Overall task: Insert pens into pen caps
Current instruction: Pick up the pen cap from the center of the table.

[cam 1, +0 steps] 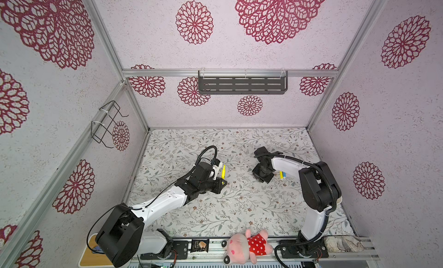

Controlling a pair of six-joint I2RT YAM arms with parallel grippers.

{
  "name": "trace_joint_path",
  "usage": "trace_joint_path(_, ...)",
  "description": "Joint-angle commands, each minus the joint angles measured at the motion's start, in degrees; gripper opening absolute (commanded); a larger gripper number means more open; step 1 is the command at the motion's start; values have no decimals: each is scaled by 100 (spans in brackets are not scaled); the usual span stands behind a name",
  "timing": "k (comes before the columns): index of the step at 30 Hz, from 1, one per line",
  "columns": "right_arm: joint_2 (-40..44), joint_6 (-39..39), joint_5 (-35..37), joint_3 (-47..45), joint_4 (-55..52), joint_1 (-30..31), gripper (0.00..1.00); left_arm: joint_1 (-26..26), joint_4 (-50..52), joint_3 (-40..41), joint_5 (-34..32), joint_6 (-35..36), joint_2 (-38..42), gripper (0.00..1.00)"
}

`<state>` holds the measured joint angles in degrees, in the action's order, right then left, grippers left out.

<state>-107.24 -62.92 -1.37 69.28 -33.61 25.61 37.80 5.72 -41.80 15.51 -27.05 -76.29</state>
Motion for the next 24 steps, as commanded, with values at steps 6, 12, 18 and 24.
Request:
trace_joint_path(6, 254, 586, -284, -160, 272, -24, 0, 30, -12, 57, -75, 50, 193, 0)
trace_joint_path(12, 1507, 1146, -609, -623, 1425, -21, 0, 34, -100, 84, -55, 43, 153, 0)
trace_joint_path(18, 2826, 1559, -1114, -1342, 3137, -65, 0, 38, -244, 19, 39, 11, 71, 0)
trace_joint_path(24, 3168, 1947, -1928, -1560, 4122, -82, 0, 154, -465, -27, 42, -36, 31, 0)
